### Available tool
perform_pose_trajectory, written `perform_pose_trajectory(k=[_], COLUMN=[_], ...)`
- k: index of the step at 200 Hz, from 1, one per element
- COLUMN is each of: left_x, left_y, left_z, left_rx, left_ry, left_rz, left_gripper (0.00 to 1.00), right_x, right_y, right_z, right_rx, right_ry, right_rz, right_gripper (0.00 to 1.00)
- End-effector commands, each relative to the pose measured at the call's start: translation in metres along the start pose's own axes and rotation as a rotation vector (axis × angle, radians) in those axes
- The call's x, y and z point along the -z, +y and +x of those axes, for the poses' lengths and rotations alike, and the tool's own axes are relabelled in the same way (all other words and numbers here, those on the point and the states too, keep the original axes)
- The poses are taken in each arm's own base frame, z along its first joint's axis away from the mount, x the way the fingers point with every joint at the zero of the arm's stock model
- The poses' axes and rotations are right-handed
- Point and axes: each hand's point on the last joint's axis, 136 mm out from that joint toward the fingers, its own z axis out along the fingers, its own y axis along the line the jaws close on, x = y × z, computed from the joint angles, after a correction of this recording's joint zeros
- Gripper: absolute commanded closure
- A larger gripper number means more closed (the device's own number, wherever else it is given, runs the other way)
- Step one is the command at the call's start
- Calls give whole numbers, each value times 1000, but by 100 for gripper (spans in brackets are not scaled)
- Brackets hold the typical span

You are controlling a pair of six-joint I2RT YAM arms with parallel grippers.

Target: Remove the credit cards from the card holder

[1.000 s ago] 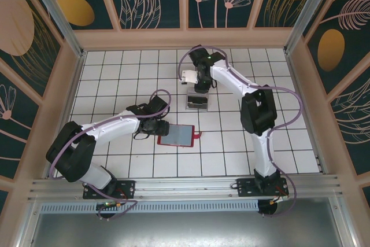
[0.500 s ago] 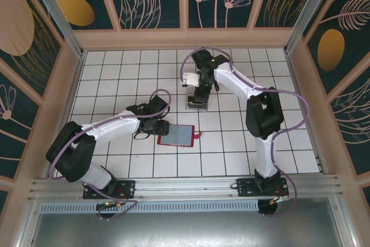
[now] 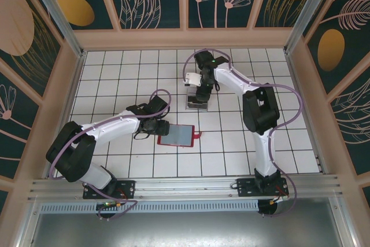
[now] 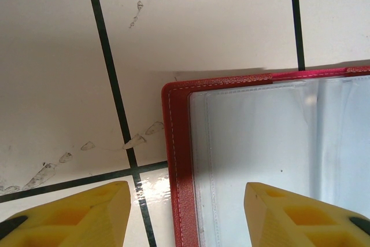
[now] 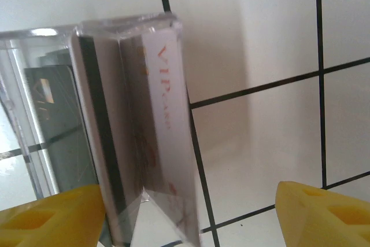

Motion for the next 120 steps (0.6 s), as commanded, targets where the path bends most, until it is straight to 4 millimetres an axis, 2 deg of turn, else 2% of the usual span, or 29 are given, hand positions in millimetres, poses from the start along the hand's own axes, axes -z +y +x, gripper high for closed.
perform_pose_trajectory(k=[1,36,76,103,120], left_x=[4,7,10,11,11], left_y=[2,3,4,4,4], left_z=[-6,-12,-21,-25,-28], left_rx=[9,2,-8,-10,-10], left_ry=[-13,-32,-56,-67,-72], left_rz=[-15,-31,-50,-55,-52], left_gripper=[45,45,44,44,43], right_x=[4,28,57,65,65], right_y=[-31,-53,-51,-51,-43], right_z=[-2,-11,-18,-14,-17], right_rx=[-21,-43,-53,-78,-80], right_ry=[4,-49,-130,-149,-187], right_rz=[113,226,258,274,234], right_gripper=[23,22,22,22,22])
